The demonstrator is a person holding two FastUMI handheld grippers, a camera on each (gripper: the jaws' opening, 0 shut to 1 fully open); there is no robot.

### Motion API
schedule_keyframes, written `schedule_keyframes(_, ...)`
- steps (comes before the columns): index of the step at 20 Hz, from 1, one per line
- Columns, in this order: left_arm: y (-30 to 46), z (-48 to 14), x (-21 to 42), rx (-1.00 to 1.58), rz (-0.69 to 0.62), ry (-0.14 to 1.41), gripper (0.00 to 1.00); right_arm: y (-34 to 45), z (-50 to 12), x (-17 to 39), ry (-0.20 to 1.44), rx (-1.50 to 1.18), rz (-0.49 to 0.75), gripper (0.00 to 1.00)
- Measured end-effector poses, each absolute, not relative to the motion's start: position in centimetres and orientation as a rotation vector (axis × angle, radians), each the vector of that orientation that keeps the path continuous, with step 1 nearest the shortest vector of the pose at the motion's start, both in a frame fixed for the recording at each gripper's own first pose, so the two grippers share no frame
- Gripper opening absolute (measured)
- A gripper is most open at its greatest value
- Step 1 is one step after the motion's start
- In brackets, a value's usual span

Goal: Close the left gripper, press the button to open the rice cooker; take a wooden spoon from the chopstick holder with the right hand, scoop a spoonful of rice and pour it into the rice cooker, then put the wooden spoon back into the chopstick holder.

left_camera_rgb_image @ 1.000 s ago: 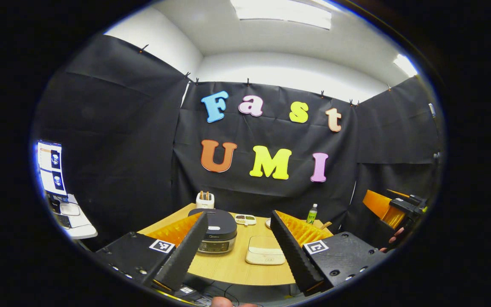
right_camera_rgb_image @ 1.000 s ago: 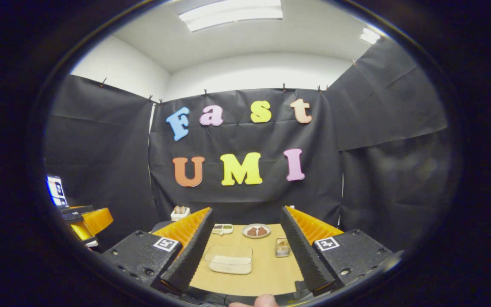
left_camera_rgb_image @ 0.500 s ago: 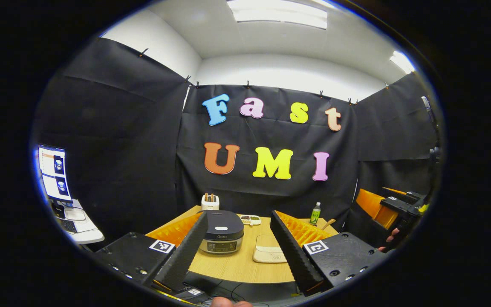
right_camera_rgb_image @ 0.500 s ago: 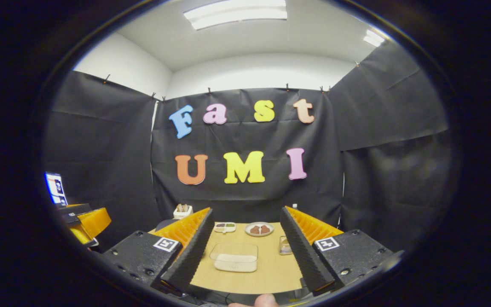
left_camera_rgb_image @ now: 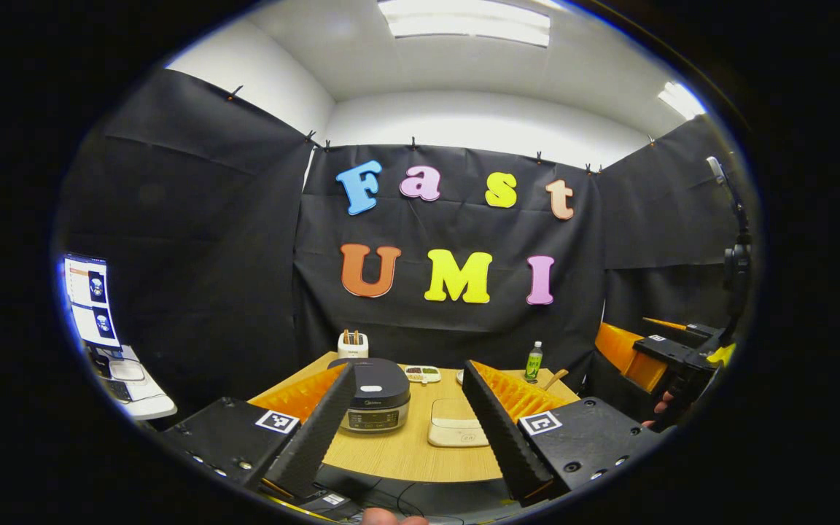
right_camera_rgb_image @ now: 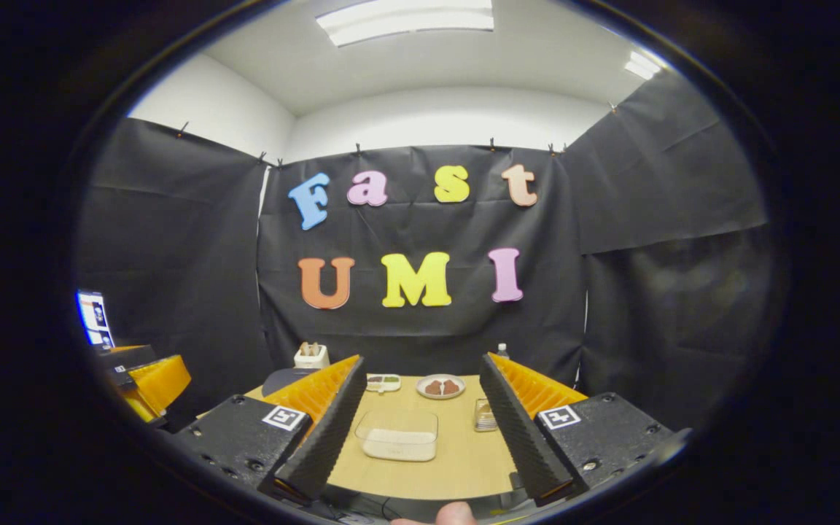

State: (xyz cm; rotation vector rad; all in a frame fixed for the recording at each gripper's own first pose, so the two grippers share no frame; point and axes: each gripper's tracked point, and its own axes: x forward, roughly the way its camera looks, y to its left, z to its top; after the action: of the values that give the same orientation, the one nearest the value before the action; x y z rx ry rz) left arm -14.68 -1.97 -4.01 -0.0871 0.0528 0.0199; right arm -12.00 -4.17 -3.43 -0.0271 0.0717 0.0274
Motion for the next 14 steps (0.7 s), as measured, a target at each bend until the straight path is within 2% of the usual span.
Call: schedule_keyframes(14,-3.0,-4.6,-13.0,-0.047,0.007,0.074,0.95,-4.4,-4.1,-10.3,0.075,-0.024,0.045,1.00)
